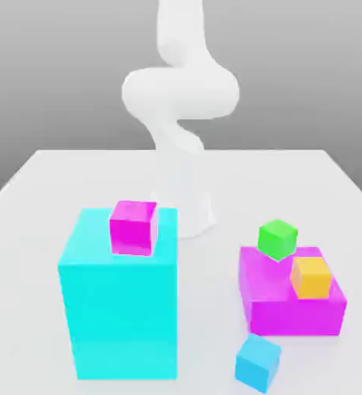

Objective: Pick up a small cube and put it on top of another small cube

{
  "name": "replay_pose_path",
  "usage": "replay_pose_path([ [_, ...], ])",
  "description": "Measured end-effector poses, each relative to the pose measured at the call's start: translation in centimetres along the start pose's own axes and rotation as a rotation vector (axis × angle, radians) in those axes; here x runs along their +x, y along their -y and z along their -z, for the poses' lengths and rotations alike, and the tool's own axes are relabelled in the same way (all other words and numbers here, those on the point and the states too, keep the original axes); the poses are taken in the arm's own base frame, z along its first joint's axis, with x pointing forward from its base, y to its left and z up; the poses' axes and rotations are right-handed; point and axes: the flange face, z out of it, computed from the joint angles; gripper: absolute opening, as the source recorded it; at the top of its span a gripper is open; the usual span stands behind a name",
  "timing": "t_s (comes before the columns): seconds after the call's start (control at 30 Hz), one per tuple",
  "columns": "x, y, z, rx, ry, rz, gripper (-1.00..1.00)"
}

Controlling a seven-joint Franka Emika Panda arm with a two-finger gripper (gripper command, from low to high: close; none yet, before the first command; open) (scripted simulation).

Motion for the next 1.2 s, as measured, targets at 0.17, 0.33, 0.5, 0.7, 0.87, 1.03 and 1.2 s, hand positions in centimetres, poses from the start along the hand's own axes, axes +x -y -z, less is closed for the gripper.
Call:
replay_pose_path([
  [0.17,-2.4,1.2,-9.4,-0.107,0.058,-0.010,0.00],
  [0.33,-6.2,0.5,-18.9,-0.242,0.112,-0.090,0.00],
  [0.5,-11.2,-1.9,-27.5,-0.369,0.173,-0.187,0.00],
  [0.7,-18.6,-5.9,-35.6,-0.504,0.264,-0.309,0.00],
  [0.87,-25.4,-9.7,-40.2,-0.609,0.352,-0.428,0.00],
  [1.03,-28.6,-12.4,-42.8,-0.673,0.373,-0.551,0.00],
  [1.2,-30.9,-14.6,-45.9,-0.678,0.373,-0.557,-1.00],
])
